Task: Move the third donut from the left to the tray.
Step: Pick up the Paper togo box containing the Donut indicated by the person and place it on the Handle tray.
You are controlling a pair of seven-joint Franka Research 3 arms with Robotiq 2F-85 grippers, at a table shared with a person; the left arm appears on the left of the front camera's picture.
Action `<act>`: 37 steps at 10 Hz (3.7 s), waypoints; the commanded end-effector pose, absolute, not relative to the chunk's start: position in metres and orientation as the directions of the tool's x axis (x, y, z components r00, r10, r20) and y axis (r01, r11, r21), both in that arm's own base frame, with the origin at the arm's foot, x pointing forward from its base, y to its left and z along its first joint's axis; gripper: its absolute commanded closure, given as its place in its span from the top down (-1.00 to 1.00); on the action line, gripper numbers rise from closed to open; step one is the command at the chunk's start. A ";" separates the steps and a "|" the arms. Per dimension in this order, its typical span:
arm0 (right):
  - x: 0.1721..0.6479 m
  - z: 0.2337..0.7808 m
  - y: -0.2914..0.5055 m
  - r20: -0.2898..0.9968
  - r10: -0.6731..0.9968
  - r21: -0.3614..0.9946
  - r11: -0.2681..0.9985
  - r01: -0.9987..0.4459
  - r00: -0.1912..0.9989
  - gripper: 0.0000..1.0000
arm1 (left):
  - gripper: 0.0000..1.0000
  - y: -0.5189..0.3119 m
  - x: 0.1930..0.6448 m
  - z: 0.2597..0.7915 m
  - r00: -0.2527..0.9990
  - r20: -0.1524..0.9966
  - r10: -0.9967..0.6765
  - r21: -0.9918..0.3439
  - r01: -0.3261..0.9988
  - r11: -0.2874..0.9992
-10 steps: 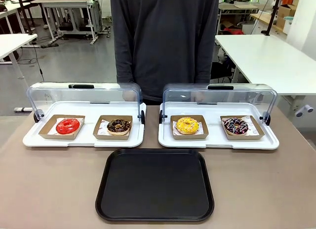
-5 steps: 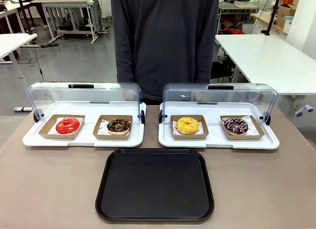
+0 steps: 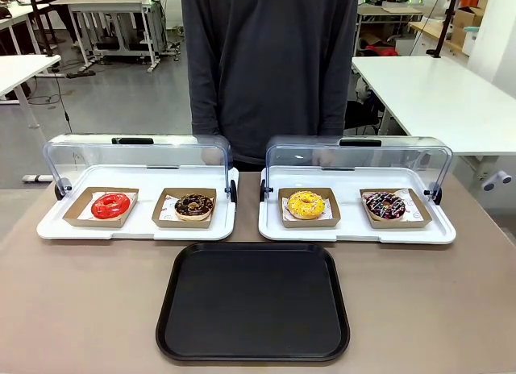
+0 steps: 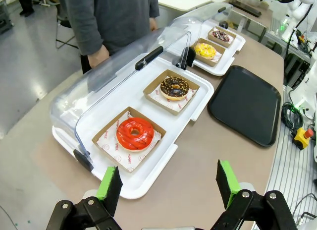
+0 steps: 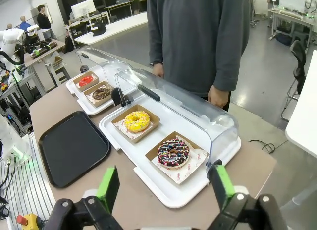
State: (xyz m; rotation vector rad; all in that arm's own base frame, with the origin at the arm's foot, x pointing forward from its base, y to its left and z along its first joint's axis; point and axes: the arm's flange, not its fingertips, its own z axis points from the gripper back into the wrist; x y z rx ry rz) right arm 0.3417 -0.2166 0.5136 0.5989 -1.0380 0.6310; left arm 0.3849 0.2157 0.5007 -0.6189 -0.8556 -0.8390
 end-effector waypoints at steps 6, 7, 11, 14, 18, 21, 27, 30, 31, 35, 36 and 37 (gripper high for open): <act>0.343 0.515 -0.216 0.915 0.189 0.143 0.674 -0.725 0.356 1.00 | 1.00 0.216 0.385 0.502 0.384 0.841 -0.380 -0.139 0.833 0.535; 0.343 0.515 -0.216 0.915 0.189 0.143 0.674 -0.725 0.356 1.00 | 1.00 0.216 0.385 0.502 0.384 0.841 -0.380 -0.139 0.833 0.535; 0.343 0.515 -0.216 0.915 0.189 0.143 0.674 -0.725 0.356 1.00 | 1.00 0.216 0.385 0.502 0.384 0.841 -0.380 -0.139 0.833 0.535; 0.343 0.515 -0.216 0.915 0.189 0.143 0.674 -0.725 0.356 1.00 | 1.00 0.216 0.385 0.502 0.384 0.841 -0.380 -0.139 0.833 0.535; 0.343 0.515 -0.216 0.915 0.189 0.143 0.674 -0.725 0.356 1.00 | 1.00 0.216 0.385 0.502 0.384 0.841 -0.380 -0.139 0.833 0.535; 0.343 0.515 -0.216 0.915 0.189 0.143 0.674 -0.725 0.356 1.00 | 1.00 0.216 0.385 0.502 0.384 0.841 -0.380 -0.139 0.833 0.535; 0.343 0.515 -0.216 0.915 0.189 0.143 0.674 -0.725 0.356 1.00 | 1.00 0.216 0.385 0.502 0.384 0.841 -0.380 -0.139 0.833 0.535; 0.343 0.515 -0.216 0.915 0.189 0.143 0.674 -0.725 0.356 1.00 | 1.00 0.216 0.385 0.502 0.384 0.841 -0.380 -0.139 0.833 0.535; 0.343 0.515 -0.216 0.915 0.189 0.143 0.674 -0.725 0.356 1.00 | 1.00 0.216 0.385 0.502 0.384 0.841 -0.380 -0.139 0.833 0.535; 0.343 0.515 -0.216 0.915 0.189 0.143 0.674 -0.725 0.356 1.00 | 1.00 0.216 0.385 0.502 0.384 0.841 -0.380 -0.139 0.833 0.535; 0.343 0.515 -0.216 0.915 0.189 0.143 0.674 -0.725 0.356 1.00 | 1.00 0.216 0.385 0.502 0.384 0.841 -0.380 -0.139 0.833 0.535; 0.343 0.515 -0.216 0.915 0.189 0.143 0.674 -0.725 0.356 1.00 | 1.00 0.216 0.385 0.502 0.384 0.841 -0.380 -0.139 0.833 0.535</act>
